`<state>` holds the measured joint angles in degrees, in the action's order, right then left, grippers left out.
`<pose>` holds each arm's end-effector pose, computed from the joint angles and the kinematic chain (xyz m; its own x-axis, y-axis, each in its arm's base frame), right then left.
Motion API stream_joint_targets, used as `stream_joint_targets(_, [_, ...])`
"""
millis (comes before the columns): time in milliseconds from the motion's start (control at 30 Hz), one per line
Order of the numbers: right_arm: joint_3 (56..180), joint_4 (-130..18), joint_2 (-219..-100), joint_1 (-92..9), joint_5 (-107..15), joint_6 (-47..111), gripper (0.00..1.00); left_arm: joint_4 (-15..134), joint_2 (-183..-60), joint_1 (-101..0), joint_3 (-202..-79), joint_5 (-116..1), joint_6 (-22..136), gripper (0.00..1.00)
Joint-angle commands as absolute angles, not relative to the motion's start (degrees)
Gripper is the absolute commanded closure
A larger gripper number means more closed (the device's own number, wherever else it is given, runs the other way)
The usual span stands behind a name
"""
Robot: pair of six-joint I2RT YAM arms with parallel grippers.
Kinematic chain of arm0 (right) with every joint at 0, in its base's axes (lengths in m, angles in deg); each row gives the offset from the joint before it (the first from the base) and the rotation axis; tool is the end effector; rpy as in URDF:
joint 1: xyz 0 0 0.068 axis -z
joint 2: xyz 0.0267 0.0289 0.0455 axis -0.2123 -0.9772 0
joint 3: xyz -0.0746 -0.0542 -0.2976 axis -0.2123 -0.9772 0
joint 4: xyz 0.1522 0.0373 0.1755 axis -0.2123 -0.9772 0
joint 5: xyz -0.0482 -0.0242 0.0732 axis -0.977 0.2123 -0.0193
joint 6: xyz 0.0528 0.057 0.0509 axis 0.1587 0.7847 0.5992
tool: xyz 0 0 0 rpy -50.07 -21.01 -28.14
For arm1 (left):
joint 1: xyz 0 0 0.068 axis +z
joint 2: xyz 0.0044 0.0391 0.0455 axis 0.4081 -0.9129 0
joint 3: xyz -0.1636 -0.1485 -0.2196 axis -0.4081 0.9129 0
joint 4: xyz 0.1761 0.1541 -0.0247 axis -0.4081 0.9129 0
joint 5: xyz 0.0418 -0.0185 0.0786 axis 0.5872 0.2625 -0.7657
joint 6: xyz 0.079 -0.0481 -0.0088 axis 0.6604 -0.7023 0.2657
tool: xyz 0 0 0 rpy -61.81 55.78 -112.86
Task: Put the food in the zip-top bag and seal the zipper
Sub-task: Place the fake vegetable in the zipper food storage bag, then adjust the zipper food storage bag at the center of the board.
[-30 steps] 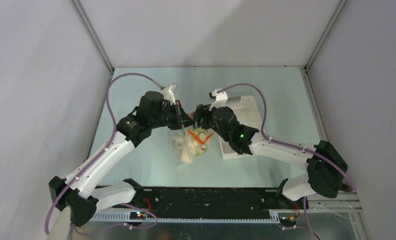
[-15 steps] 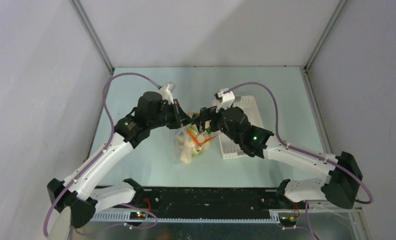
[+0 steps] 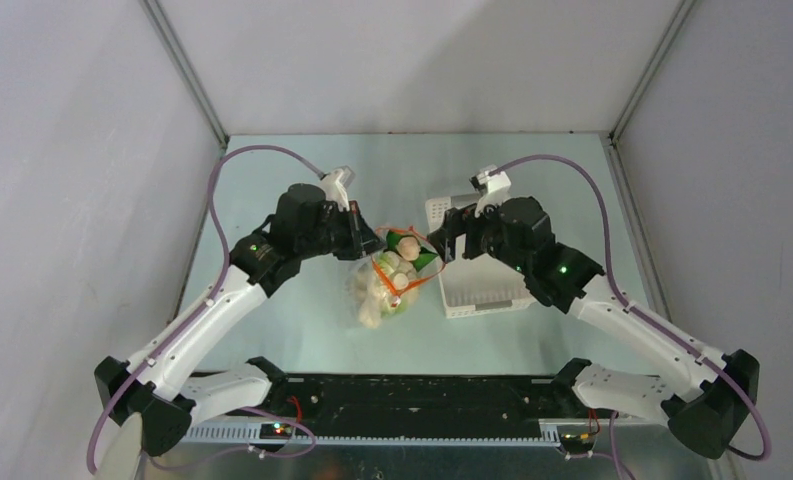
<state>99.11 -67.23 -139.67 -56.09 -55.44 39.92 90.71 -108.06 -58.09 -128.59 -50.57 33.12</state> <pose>0.1799 0.1681 0.3767 -0.3690 -0.0029 -0.9294 -0.5905 0.7730 0.2320 0.1770 -0.1456 0.3588 -0.7590 -0.1601 -0.6311 0.3528 0.7136 -0.6053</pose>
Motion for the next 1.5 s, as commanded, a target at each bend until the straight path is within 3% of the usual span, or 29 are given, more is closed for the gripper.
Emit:
stream_joint_targets(0, [96.9, -73.6, -138.5, -55.1, -48.5, 39.3, 0.15, 89.5, -106.4, -58.3, -130.9, -48.1, 35.5, 1.0])
stream_joint_targets(367, [95.4, -71.3, -146.4, -54.3, -49.9, 41.5, 0.27, 88.8, -106.3, -58.3, -130.4, -46.0, 35.9, 1.0])
stream_joint_targets(567, [95.2, -67.4, -150.3, -53.7, -47.5, 42.2, 0.39, 88.6, -106.2, -58.2, -130.0, -45.2, 36.3, 1.0])
stream_joint_targets(600, [95.2, -66.6, -150.5, -53.7, -47.3, 42.5, 0.44, 88.6, -106.2, -58.2, -129.9, -45.1, 36.4, 1.0])
stream_joint_targets(700, [95.2, -65.4, -150.3, -53.7, -46.4, 43.4, 0.73, 88.7, -106.3, -58.2, -129.8, -45.0, 36.5, 1.0])
stream_joint_targets(767, [95.7, -66.0, -149.2, -53.9, -45.8, 44.1, 0.99, 89.0, -106.5, -58.2, -129.9, -45.5, 36.9, 0.99])
stream_joint_targets(1133, [102.2, -67.2, -146.4, -55.9, -37.7, 53.5, 1.0, 87.1, -109.6, -58.3, -129.7, -43.1, 36.6, 0.87])
stream_joint_targets(1333, [106.5, -71.0, -147.9, -57.5, -38.8, 59.0, 1.0, 91.0, -109.3, -58.3, -130.2, -48.2, 37.3, 0.67])
stream_joint_targets(1467, [107.0, -73.5, -148.3, -57.0, -40.1, 61.1, 1.0, 94.3, -108.1, -58.3, -130.2, -52.5, 37.6, 0.45])
